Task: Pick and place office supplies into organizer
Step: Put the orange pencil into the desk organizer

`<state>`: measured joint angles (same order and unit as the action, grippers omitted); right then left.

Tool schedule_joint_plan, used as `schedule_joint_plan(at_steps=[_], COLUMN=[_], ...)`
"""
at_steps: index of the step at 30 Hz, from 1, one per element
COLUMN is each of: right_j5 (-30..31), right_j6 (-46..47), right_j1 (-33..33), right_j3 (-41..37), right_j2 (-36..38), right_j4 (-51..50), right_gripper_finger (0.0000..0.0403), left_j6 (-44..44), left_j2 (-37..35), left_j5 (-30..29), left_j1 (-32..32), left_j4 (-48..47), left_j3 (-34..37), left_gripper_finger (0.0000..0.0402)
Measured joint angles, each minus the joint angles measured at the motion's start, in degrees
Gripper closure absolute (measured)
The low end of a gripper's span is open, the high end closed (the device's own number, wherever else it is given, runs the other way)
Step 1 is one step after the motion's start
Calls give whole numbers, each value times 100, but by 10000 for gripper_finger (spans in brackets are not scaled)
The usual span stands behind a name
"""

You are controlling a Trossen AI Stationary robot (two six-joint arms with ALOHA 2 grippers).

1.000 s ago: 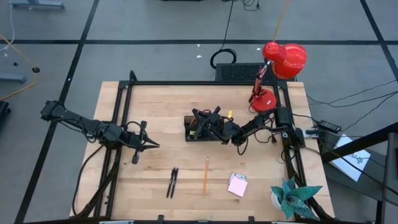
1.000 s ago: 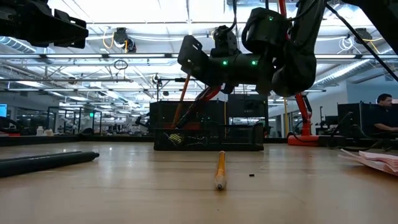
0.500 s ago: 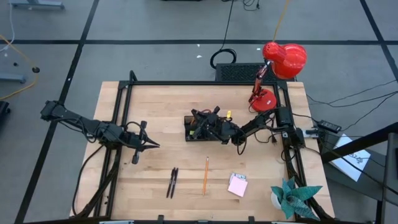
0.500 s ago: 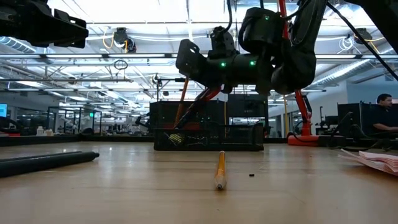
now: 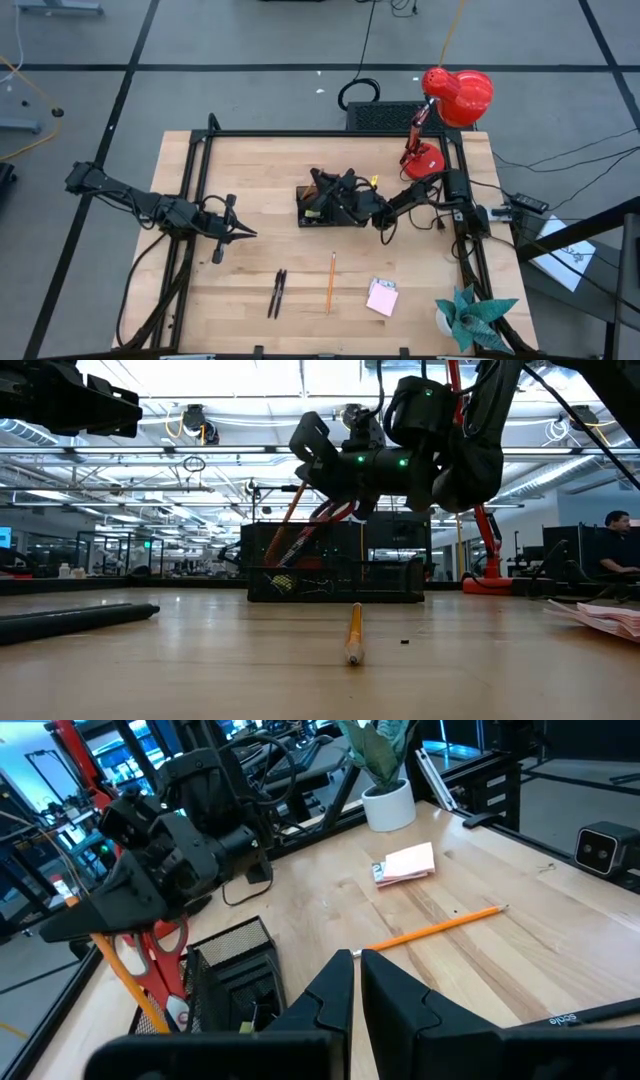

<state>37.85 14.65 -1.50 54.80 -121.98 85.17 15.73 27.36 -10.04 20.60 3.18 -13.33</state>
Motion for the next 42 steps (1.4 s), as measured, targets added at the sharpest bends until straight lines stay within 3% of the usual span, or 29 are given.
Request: schedule_joint_plan(at_steps=[14, 26, 34, 42], right_j5=[79, -121, -1518, -1648], right_j6=[-912, -1567, -329, -199], right_j1=[88, 155, -770, -852], right_j3=[-6, -10, -3, -1], right_j2=[-4, 1057, 1576, 1189], right_j4=[319, -861, -2082, -1752], right_gripper_finger=[390, 390, 390, 390], left_j6=[-46, -19, -64, 30], left_j2=[1, 0, 1, -1], left_j5=[2, 2, 4, 4], left_j1=[0, 1, 0, 0], left_j4=[-17, -10, -5, -7], left_j3=[-1, 1, -1, 1], left_gripper_finger=[371, 371, 371, 371])
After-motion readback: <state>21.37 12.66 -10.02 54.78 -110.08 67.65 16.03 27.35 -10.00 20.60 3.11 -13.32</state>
